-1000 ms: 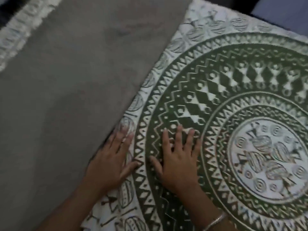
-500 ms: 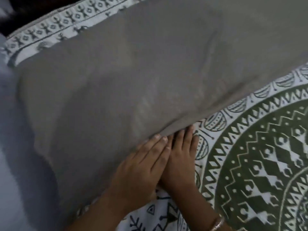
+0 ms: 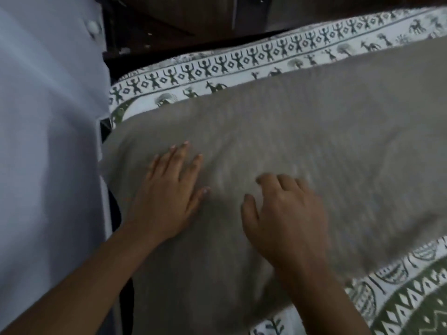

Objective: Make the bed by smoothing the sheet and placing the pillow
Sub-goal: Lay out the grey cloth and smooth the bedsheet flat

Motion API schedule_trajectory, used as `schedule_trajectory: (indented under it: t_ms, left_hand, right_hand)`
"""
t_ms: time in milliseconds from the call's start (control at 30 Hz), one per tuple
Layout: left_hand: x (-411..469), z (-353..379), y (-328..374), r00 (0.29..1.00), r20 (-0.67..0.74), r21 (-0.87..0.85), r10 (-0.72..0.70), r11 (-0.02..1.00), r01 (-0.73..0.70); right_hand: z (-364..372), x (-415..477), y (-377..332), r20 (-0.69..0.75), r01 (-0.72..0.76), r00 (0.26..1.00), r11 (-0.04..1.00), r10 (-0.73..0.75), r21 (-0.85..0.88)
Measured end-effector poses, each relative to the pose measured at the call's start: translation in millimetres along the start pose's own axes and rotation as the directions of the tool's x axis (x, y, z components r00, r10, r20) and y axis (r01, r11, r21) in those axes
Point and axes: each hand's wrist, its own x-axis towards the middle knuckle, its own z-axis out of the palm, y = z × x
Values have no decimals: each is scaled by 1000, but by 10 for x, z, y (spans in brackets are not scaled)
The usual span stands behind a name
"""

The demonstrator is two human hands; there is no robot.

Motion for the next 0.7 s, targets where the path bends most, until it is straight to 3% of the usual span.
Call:
schedule_trajectory:
  t_ms: [100, 233, 367, 700]
  left_hand:
    - [455, -135, -335, 998, -7, -23, -56, 998, 56]
    - [990, -168, -767, 986, 77, -2, -146, 989, 146]
    - [1145, -5, -1089, 971, 150, 67, -187, 982, 178]
    - [1379, -8, -1261, 976, 122, 70, -181, 982, 173]
  right_hand:
    - [149, 685, -212, -58, 135, 989, 991, -134, 10]
    - [434, 1551, -551, 196, 207, 960, 978, -198, -23]
    - [923, 1987, -871, 427, 297, 874, 951, -234, -86]
    - [1030, 2386, -991, 487, 328, 842, 937, -233, -118]
